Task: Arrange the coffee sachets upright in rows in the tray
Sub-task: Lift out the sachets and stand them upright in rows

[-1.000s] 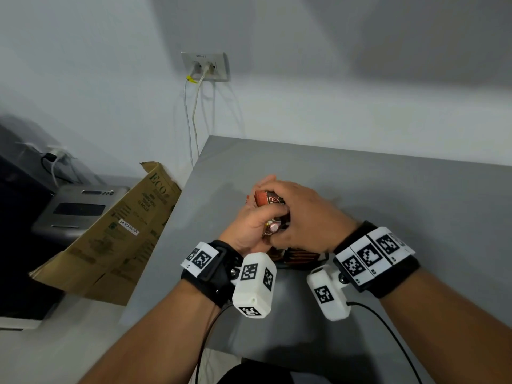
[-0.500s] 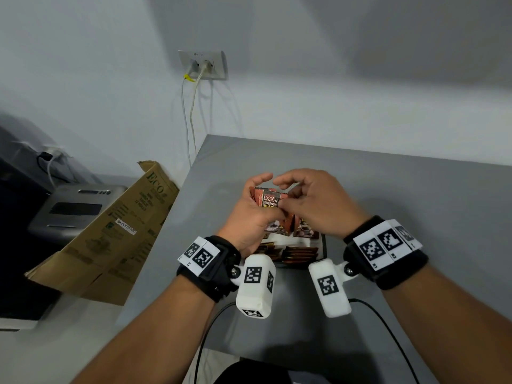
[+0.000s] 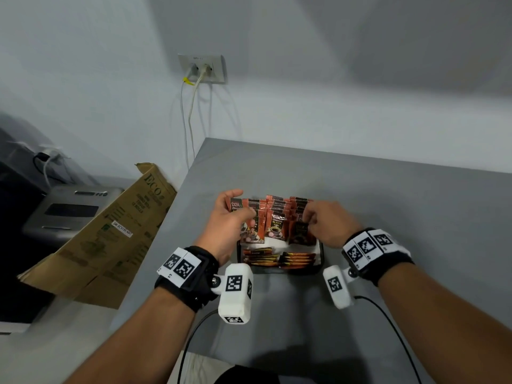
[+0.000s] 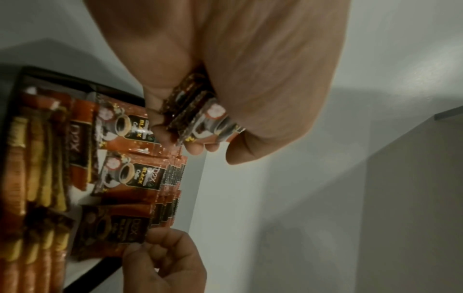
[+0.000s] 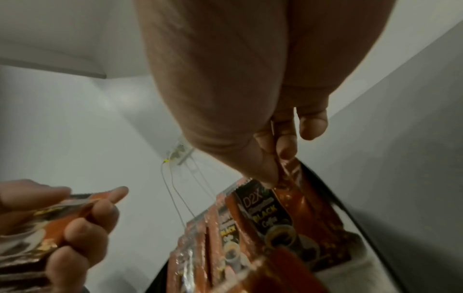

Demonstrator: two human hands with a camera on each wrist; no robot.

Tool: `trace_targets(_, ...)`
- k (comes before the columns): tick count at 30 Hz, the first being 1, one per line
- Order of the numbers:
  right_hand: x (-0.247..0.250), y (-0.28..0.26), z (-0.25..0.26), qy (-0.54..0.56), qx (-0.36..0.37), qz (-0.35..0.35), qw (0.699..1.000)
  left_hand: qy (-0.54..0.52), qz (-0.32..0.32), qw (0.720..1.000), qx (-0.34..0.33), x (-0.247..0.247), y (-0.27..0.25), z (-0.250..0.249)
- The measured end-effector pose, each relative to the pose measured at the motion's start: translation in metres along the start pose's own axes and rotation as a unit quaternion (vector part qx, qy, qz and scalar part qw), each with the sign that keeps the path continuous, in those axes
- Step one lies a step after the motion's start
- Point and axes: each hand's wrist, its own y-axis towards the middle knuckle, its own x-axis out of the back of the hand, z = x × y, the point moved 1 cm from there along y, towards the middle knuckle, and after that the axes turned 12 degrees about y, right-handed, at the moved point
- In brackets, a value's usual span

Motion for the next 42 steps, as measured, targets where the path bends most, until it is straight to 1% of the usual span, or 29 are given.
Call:
trace_targets(3, -0.003, 0.004, -0.005, -0.019, -0.010, -0.012, 1.000, -0.002, 0.006, 1.000, 0.015, 0.002, 0.000, 0.005)
trace_targets(9, -0.007, 0.009, -0.009, -0.030, 0.008, -0.043, 0.999, 0.006, 0.015, 1.000, 0.023, 0.003, 0.000, 0.008)
trace_targets(12, -0.010, 0.008, -0.012, -0.034, -0.001, -0.053, 0.998, 0.002, 0.024, 0.999, 0.031, 0.001, 0.001, 0.008)
trace_targets(15, -0.007, 0.005, -0.011, -0.025, 0.016, -0.084, 0.996, 0.040, 0.031, 0.999, 0.019, -0.002, 0.002, 0.010)
trace_targets(16, -0.004, 0.003, -0.007, -0.008, 0.032, -0.101, 0.994, 0.056, 0.038, 0.998, 0.009, -0.003, 0.002, 0.010)
trace_targets(18, 0.007, -0.002, 0.013, 0.071, 0.069, -0.122, 0.988, 0.076, 0.056, 0.995, -0.012, -0.008, 0.001, 0.008)
trace_targets(19, 0.011, -0.005, 0.026, 0.127, 0.086, -0.106, 0.982, 0.083, 0.067, 0.994, -0.023, -0.011, 0.001, 0.007)
trace_targets(21, 0.014, -0.008, 0.051, 0.230, 0.109, -0.038, 0.966, 0.095, 0.089, 0.990, -0.045, -0.019, 0.001, 0.004)
trace_targets(22, 0.013, -0.007, 0.059, 0.255, 0.117, -0.010, 0.960, 0.100, 0.100, 0.988, -0.055, -0.022, 0.002, 0.002)
trace_targets(23, 0.011, -0.006, 0.063, 0.259, 0.125, -0.002, 0.958, 0.103, 0.106, 0.987, -0.060, -0.024, 0.003, 0.000)
trace_targets(24, 0.010, -0.004, 0.065, 0.248, 0.129, -0.011, 0.960, 0.104, 0.102, 0.988, -0.058, -0.025, 0.004, -0.001)
trace_targets(26, 0.013, 0.000, 0.063, 0.216, 0.130, -0.040, 0.967, 0.093, 0.070, 0.992, -0.037, -0.022, 0.006, 0.000)
trace_targets(29, 0.015, 0.005, 0.058, 0.203, 0.119, -0.039, 0.971, 0.059, 0.009, 0.998, 0.008, -0.011, 0.010, 0.004)
trace_targets(32, 0.006, 0.013, 0.051, 0.148, 0.088, -0.041, 0.984, 0.080, -0.025, 0.996, 0.014, 0.001, 0.015, 0.007)
trace_targets(34, -0.004, 0.018, 0.047, 0.091, 0.069, -0.026, 0.993, 0.101, -0.033, 0.994, 0.012, 0.009, 0.015, 0.009)
trace_targets(37, -0.014, 0.021, 0.044, 0.019, 0.042, 0.015, 0.999, 0.102, -0.030, 0.994, 0.020, 0.019, 0.011, 0.017)
trace_targets(39, -0.018, 0.021, 0.045, -0.015, 0.035, 0.022, 0.999, 0.103, -0.030, 0.994, 0.027, 0.025, 0.010, 0.023)
trace_targets(42, -0.024, 0.024, 0.044, -0.035, 0.036, 0.017, 0.999, 0.102, -0.028, 0.994, 0.035, 0.029, 0.010, 0.030)
